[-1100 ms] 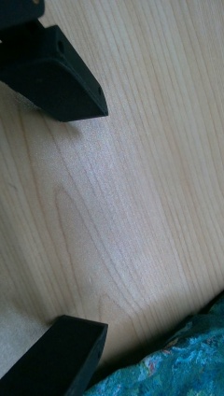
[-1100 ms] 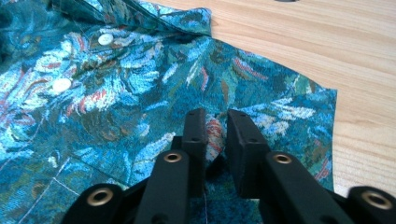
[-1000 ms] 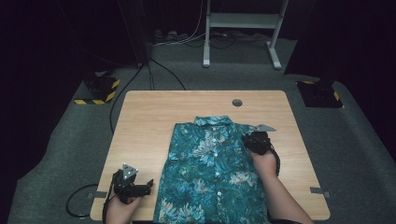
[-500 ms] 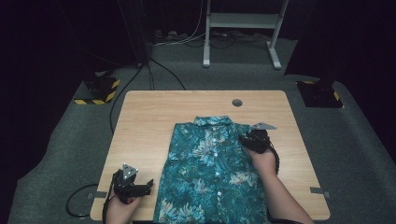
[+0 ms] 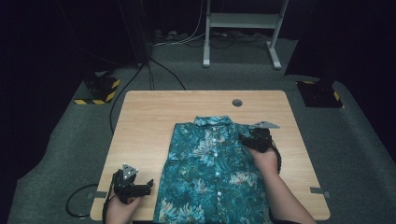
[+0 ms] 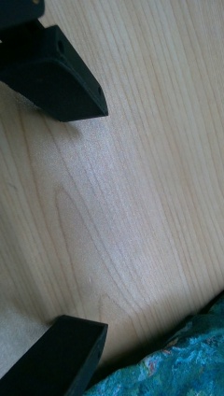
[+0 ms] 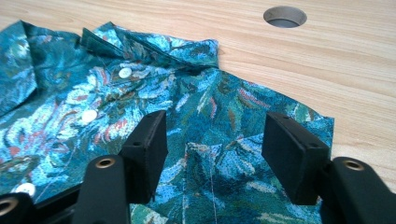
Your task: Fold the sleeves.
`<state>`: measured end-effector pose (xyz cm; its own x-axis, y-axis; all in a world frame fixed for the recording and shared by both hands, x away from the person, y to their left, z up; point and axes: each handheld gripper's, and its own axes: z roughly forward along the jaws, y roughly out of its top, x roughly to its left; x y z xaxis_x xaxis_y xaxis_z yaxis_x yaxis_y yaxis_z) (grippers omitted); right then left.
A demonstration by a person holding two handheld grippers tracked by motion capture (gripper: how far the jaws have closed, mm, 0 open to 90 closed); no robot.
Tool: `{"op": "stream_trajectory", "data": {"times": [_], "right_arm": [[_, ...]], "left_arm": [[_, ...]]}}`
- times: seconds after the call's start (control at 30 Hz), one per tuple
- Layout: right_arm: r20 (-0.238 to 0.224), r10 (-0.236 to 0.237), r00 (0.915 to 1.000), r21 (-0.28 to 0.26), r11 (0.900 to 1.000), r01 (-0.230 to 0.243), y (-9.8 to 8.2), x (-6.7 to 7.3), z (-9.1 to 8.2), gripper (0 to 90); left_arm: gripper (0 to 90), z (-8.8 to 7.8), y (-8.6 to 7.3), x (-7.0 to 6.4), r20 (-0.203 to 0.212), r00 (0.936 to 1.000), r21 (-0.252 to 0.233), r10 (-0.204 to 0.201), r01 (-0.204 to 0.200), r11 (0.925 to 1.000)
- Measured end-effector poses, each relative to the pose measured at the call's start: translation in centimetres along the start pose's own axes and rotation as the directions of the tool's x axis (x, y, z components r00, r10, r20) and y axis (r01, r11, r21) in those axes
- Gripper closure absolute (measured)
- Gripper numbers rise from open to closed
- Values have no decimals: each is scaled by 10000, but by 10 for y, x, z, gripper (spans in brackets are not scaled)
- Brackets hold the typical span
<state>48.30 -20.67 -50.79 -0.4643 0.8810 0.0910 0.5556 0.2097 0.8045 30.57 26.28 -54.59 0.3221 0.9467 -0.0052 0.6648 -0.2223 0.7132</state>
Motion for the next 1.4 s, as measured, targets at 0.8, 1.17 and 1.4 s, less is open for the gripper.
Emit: {"op": "stream_trajectory", "data": {"times": [0.8, 1.17, 1.4], "right_arm": [[98, -58, 9999, -800, 9968, 66, 0, -6, -23, 35], [-16, -219, 9998, -953, 9952, 217, -3, -7, -33, 9], [119, -539, 9985, -1015, 9933, 549, -8, -6, -41, 3]], "left_arm": [[4, 0, 0, 0, -4, 10000, 30, 47, -47, 10000], [5, 0, 0, 0, 10, 10000, 32, 60, -60, 10000], [4, 0, 0, 0, 12, 10000, 22, 62, -62, 10000]]}}
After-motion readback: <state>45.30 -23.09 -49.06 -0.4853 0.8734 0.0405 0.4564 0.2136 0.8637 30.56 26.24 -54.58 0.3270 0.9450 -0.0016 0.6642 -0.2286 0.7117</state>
